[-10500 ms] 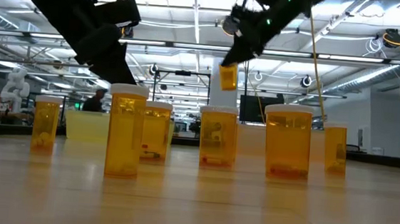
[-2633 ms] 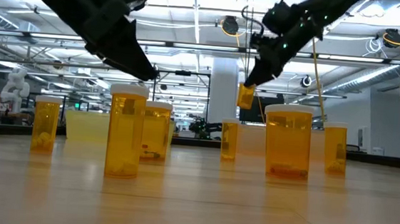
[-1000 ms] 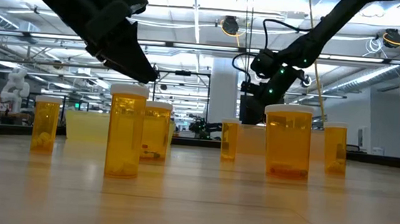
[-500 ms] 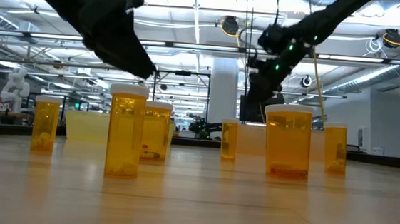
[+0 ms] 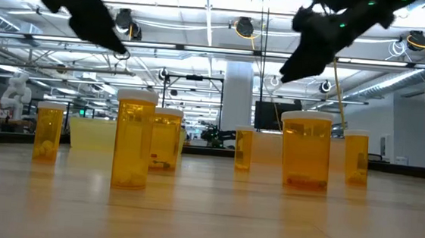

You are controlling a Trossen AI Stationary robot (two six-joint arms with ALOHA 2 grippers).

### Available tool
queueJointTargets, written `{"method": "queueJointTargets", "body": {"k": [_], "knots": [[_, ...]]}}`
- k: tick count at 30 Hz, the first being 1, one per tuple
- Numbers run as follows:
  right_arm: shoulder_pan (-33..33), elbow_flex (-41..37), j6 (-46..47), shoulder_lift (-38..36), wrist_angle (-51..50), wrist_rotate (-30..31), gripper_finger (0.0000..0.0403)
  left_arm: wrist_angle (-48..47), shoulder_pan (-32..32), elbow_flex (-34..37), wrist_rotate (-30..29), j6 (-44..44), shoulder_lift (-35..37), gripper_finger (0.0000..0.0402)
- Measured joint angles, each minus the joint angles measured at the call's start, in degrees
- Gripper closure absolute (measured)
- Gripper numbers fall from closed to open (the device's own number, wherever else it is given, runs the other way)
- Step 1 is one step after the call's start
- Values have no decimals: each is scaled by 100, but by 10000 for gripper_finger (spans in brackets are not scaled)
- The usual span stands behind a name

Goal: Pick and place medicine bottles into bin by pill shape (circle, oval)
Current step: Put the big yellow pill bottle into the transparent orange bin

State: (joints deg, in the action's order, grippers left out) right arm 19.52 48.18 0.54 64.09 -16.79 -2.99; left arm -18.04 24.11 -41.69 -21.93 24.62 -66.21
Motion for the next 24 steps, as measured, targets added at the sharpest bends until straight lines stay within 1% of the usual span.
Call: {"method": "queueJointTargets", "body": {"k": [2,5,11,17,20,24], "knots": [[-280,-325,31,-302,368,12,133,-210,69,2,133,234,80,55],[-537,-611,-65,-675,593,11,133,-478,118,0,159,481,79,55],[-666,-925,-221,-979,909,16,133,-759,176,2,296,808,17,55],[-661,-1184,-549,-959,1631,23,133,-717,115,-95,269,654,0,55],[-661,-1236,-642,-957,1680,23,133,-769,28,-306,365,405,-108,55],[-661,-1299,-735,-955,1669,23,133,-1217,28,-761,516,257,-315,55]]}}
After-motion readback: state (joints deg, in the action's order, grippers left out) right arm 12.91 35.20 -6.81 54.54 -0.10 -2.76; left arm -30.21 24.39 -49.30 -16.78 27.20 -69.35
